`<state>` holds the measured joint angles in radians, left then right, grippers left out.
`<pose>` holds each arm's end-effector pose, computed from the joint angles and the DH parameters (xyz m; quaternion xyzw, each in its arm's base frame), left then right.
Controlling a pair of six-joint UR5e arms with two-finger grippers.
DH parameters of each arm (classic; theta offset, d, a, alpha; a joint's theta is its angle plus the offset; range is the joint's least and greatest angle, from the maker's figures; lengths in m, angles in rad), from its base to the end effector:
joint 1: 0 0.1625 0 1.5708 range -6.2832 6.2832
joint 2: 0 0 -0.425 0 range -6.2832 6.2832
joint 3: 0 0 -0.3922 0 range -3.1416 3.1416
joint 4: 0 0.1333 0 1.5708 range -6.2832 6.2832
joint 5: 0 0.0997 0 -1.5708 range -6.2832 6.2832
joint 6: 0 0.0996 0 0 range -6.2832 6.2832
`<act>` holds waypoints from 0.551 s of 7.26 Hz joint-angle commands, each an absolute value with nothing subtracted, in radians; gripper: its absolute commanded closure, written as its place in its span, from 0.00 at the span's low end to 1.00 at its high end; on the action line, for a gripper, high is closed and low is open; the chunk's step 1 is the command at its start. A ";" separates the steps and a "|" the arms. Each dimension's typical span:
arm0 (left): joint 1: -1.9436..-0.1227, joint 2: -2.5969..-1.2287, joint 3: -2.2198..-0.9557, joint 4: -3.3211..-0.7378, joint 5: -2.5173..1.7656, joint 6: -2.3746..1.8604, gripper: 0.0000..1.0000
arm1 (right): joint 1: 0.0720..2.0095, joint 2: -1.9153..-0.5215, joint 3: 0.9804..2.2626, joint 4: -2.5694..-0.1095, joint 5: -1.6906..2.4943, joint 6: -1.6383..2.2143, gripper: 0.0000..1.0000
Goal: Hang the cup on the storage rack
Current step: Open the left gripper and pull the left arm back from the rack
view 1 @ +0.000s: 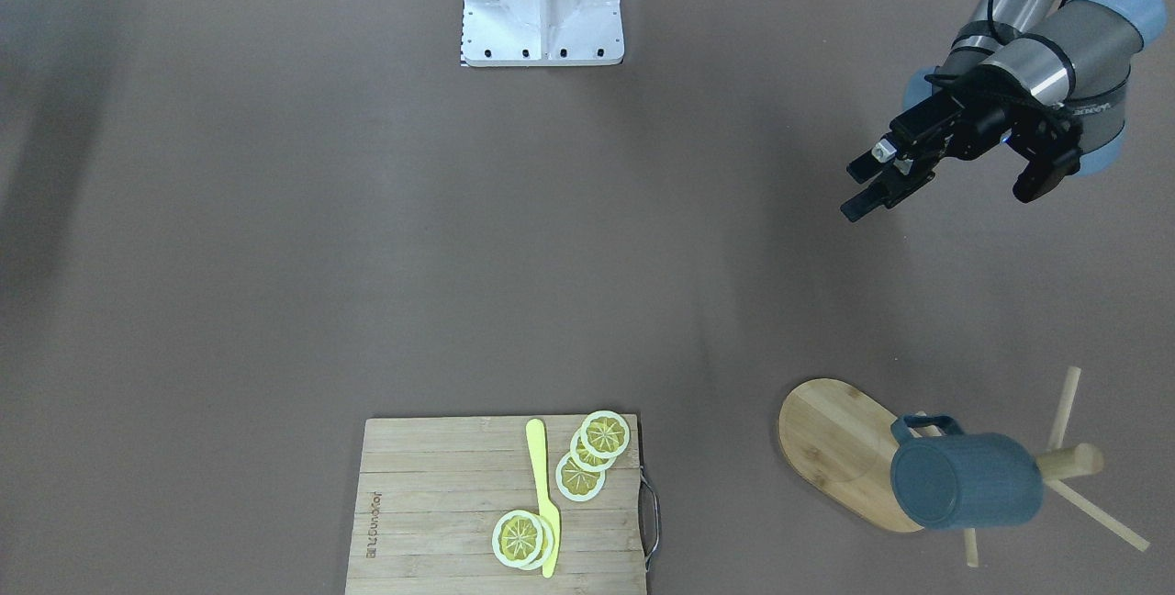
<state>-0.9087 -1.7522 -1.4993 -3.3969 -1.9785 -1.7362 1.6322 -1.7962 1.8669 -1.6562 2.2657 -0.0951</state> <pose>0.2434 -0.4649 0.4117 0.1860 0.7933 -0.1408 0.5624 0.0936 -0.3898 0.6270 0.0197 -0.3400 -0.0133 0.9401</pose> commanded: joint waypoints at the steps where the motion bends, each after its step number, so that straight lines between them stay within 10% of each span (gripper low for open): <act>1: -0.931 -1.697 -1.528 -3.251 -2.095 -1.250 0.01 | 1.632 -1.796 1.865 -1.657 2.266 -0.095 0.00; 4: -1.026 -1.680 -1.568 -2.966 -2.148 -0.665 0.01 | 1.632 -1.796 1.865 -1.657 2.266 -0.095 0.00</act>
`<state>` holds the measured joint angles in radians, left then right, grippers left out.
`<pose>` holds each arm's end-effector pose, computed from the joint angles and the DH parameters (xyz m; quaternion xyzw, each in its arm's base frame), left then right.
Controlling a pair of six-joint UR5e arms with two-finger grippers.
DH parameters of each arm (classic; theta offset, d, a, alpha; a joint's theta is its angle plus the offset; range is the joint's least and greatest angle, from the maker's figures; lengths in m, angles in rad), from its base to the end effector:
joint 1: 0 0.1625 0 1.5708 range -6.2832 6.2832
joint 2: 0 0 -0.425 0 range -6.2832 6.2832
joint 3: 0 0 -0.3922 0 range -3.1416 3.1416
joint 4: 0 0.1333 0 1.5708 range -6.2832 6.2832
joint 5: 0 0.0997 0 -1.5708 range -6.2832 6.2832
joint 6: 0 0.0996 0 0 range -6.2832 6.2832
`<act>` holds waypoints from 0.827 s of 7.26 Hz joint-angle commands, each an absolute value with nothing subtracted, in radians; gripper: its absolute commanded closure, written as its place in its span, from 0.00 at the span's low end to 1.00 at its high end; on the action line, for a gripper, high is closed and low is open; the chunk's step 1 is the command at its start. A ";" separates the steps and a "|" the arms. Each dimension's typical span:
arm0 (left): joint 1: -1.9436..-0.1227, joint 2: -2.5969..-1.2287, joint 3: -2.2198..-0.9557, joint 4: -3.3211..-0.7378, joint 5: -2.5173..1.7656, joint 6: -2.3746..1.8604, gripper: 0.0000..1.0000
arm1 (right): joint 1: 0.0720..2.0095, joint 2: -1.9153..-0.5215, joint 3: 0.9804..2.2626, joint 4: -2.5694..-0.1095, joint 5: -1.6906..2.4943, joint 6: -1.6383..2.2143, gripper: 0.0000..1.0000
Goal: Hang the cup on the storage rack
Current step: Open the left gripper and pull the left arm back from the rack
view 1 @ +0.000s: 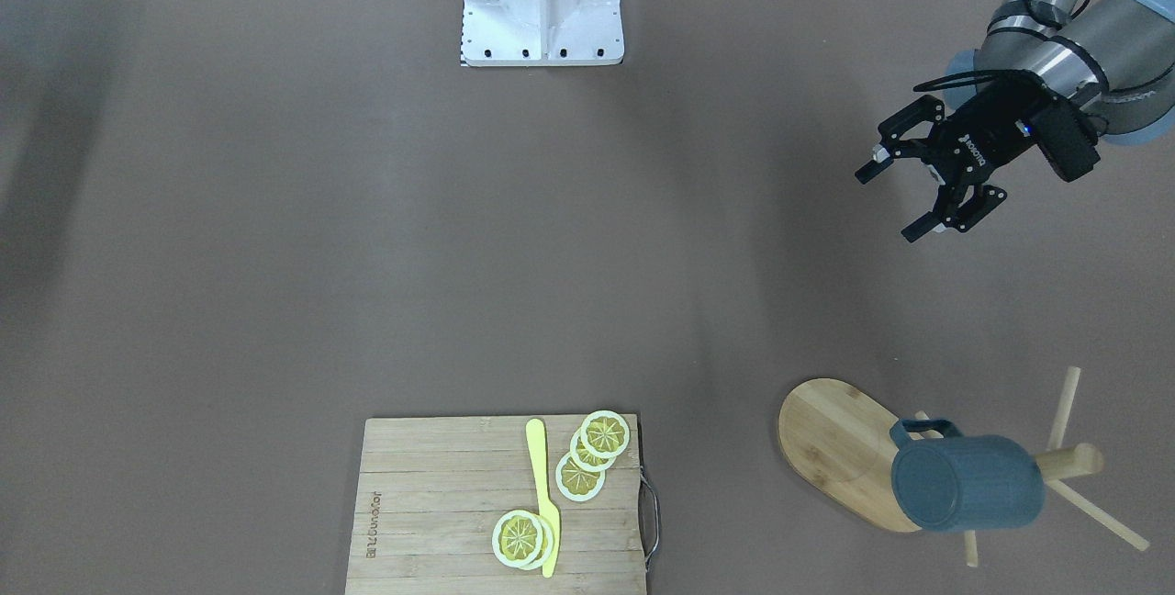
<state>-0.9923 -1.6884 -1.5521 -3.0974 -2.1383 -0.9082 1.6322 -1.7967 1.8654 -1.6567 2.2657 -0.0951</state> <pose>0.2167 -0.4778 0.4417 0.3830 0.6135 0.0922 0.6844 0.0936 -0.3894 0.6280 0.0186 -0.3401 -0.0129 0.9401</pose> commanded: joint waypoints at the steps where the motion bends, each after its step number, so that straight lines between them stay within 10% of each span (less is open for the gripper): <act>1: -1.064 -1.680 -1.606 -2.829 -2.146 -0.512 0.01 | 1.632 -1.796 1.865 -1.657 2.266 -0.095 0.00; 6: -1.232 -1.667 -1.730 -2.210 -1.925 0.151 0.01 | 1.632 -1.795 1.865 -1.657 2.266 -0.094 0.00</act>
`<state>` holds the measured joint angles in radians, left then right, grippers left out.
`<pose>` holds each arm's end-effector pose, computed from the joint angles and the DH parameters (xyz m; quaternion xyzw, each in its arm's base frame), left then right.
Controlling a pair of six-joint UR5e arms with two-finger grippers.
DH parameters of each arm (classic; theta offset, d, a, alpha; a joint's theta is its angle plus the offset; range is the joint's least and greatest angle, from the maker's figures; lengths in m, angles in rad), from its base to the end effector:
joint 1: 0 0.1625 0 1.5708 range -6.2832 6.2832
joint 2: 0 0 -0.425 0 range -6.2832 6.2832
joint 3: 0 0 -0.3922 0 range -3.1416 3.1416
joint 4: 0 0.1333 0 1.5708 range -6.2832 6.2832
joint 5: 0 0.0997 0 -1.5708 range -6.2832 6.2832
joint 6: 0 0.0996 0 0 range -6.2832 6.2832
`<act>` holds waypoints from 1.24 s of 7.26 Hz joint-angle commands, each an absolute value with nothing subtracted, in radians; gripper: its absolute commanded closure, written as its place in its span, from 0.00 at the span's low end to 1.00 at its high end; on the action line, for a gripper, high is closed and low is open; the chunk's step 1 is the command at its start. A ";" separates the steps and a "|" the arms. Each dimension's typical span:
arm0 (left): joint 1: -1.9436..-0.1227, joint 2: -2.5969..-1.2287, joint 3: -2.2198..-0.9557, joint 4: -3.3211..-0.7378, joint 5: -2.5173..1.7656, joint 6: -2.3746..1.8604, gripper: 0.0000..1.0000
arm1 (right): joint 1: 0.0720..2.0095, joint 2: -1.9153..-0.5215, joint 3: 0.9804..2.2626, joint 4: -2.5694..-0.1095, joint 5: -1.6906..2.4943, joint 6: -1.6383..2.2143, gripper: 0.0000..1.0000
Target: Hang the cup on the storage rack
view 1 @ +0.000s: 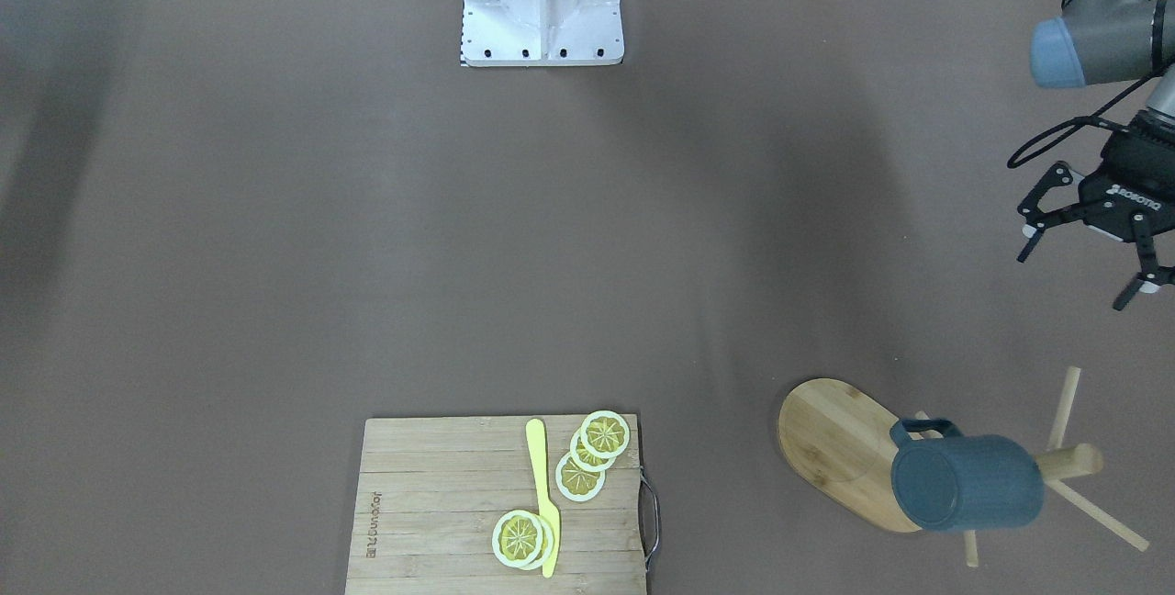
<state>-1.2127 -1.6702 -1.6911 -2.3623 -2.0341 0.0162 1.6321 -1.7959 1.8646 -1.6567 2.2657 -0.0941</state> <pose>0.1108 -0.5494 0.4627 0.4304 0.2781 0.2677 0.8160 0.0936 -0.3898 0.6281 0.0184 -0.3401 -0.0125 0.9401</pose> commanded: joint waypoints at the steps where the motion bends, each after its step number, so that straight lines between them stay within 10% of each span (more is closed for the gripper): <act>1: -1.232 -1.666 -1.759 -2.084 -1.843 0.213 0.01 | 1.632 -1.795 1.864 -1.657 2.266 -0.094 0.00; 5: -1.302 -1.689 -1.812 -1.544 -1.854 0.233 0.01 | 1.632 -1.796 1.861 -1.655 2.264 -0.095 0.00; 9: -1.503 -1.545 -1.806 -1.532 -2.305 0.054 0.01 | 1.631 -1.796 1.862 -1.655 2.264 -0.095 0.00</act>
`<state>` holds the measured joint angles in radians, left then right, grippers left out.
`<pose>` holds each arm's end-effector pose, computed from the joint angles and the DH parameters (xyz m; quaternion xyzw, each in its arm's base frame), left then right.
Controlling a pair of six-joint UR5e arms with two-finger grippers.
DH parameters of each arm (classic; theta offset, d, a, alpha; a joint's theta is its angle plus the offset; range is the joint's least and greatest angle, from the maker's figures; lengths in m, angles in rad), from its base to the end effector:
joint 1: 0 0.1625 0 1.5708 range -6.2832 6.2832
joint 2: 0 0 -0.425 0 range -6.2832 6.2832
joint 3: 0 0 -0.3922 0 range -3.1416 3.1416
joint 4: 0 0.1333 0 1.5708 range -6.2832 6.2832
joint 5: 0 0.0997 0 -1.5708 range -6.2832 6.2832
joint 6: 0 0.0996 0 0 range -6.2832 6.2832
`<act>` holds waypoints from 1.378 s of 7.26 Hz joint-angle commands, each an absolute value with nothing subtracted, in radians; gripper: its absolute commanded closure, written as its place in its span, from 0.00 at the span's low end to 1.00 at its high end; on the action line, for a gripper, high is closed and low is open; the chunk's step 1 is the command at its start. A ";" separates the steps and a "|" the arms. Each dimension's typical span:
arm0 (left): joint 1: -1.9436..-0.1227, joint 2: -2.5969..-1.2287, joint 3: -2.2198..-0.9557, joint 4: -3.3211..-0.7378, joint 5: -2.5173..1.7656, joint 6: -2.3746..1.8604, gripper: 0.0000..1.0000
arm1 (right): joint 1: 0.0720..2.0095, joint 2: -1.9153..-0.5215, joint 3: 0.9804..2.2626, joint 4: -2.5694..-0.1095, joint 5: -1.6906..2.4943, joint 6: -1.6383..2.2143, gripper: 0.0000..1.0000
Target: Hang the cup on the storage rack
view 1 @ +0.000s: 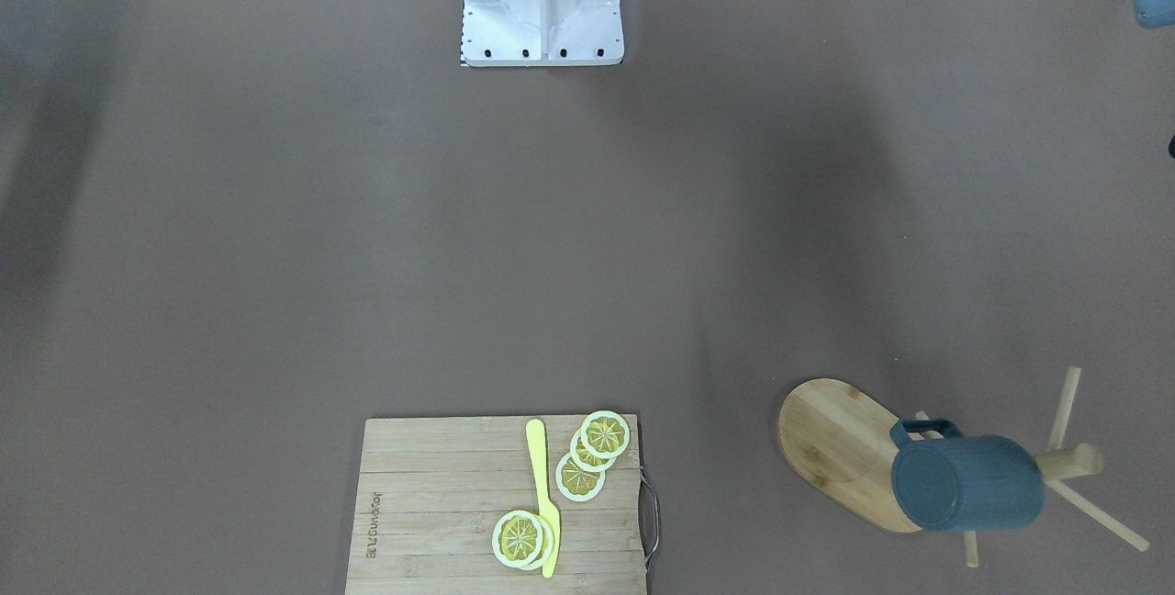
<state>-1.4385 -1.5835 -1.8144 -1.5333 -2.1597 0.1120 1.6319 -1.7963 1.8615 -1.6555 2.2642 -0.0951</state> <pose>-0.0113 -0.5060 0.5472 0.1016 0.2895 0.1474 0.9403 0.0936 -0.3895 0.6297 0.0174 -0.3395 -0.0127 0.9404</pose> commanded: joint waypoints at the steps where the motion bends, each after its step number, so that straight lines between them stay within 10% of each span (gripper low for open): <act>1: -1.537 -1.519 -1.802 -1.532 -2.348 0.060 0.01 | 1.632 -1.796 1.859 -1.657 2.264 -0.095 0.00; 10: -1.560 -1.414 -1.855 -1.529 -2.350 0.060 0.01 | 1.631 -1.784 1.861 -1.655 2.275 0.004 0.00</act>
<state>-1.5589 -1.4223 -1.8523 -1.5281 -2.3505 0.0590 1.6314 -1.7877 1.8583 -1.6564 2.2717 -0.0608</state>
